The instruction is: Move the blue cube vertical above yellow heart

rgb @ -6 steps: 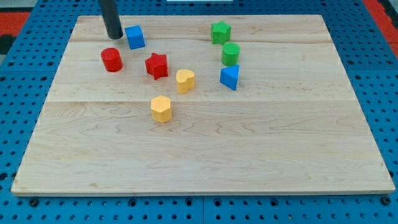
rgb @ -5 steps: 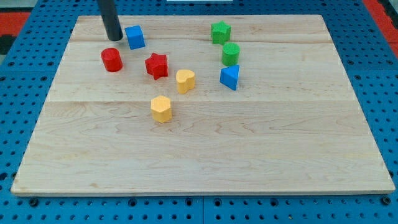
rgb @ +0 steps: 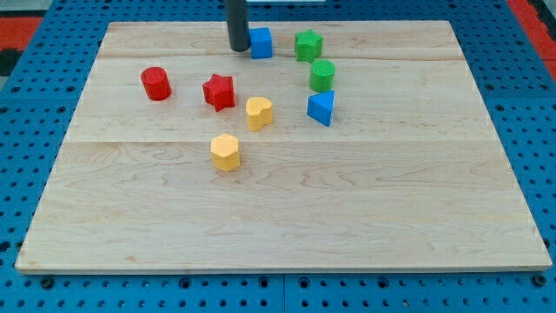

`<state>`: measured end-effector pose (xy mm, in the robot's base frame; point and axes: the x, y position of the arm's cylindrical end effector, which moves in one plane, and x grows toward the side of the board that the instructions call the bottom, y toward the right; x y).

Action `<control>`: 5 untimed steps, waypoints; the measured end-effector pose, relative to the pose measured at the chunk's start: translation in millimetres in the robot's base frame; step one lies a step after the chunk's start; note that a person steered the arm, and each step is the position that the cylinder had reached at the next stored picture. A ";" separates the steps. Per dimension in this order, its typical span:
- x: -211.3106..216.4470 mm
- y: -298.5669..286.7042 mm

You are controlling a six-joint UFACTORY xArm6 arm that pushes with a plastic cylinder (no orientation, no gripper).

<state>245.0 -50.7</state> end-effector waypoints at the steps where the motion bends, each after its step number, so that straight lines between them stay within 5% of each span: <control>1: 22.8 6.6; 5: -12.7 24.5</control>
